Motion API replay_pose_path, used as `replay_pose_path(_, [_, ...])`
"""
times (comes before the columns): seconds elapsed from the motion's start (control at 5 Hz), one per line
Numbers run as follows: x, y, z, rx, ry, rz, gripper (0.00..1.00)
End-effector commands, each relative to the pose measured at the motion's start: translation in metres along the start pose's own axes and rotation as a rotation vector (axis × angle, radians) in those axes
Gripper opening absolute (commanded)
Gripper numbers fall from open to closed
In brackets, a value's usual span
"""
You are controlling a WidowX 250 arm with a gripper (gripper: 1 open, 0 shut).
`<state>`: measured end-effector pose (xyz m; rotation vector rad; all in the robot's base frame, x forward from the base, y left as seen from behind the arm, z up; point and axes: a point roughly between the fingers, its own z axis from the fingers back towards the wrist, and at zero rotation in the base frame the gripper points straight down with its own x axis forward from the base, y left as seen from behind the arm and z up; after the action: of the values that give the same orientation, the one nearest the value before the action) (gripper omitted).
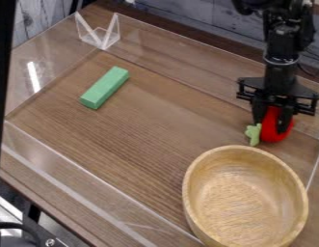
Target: Move the red object to the right side of the table
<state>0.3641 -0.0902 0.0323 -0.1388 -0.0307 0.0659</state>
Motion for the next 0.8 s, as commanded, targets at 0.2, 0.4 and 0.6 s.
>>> replay_pose_path(0.2, [0.0112,0.0080,0.0203,-0.010,-0.052,0.009,0.00])
replay_pose_path(0.4, [0.0118,0.0103,0.0208,-0.009,-0.051,0.010,0.00])
replay_pose_path(0.6, [0.0113,0.0109,0.0223,-0.004,-0.047,0.013,1.00])
